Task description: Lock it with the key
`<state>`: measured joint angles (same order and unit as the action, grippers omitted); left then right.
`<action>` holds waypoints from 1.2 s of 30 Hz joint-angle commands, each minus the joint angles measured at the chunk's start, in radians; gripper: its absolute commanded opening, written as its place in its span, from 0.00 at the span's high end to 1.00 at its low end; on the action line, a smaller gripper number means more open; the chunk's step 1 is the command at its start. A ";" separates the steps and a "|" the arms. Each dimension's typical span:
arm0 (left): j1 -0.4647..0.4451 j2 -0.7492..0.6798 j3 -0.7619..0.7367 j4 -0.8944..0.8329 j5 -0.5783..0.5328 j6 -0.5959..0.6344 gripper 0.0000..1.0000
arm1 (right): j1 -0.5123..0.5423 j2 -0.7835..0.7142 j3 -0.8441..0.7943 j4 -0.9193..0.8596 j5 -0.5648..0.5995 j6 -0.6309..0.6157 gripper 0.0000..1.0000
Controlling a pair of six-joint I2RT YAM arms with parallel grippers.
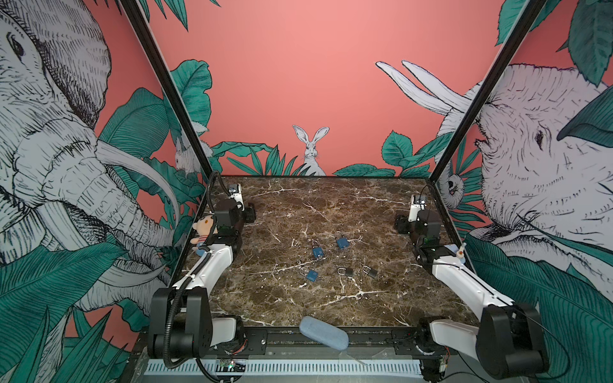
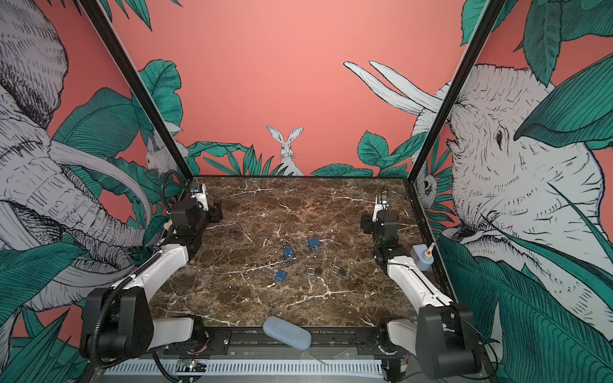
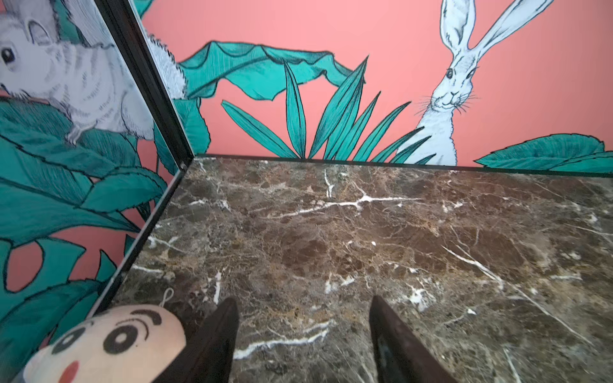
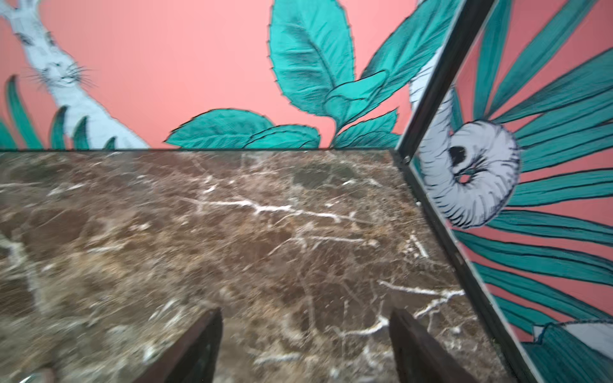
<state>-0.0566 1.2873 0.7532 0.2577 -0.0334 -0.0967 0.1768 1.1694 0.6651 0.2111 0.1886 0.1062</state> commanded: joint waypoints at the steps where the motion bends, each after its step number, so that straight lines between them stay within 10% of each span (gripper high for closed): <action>1: -0.030 -0.040 0.024 -0.197 0.025 -0.110 0.37 | 0.071 -0.020 0.027 -0.244 0.039 0.051 0.26; 16: -0.138 -0.123 0.023 -0.322 0.073 -0.214 0.41 | 0.404 0.286 0.215 -0.383 -0.050 0.152 0.30; 36: -0.147 -0.092 0.031 -0.318 0.131 -0.235 0.45 | 0.470 0.621 0.412 -0.383 -0.124 0.207 0.29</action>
<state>-0.1963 1.1999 0.7776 -0.0563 0.0872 -0.3191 0.6369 1.7733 1.0550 -0.1619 0.0738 0.2920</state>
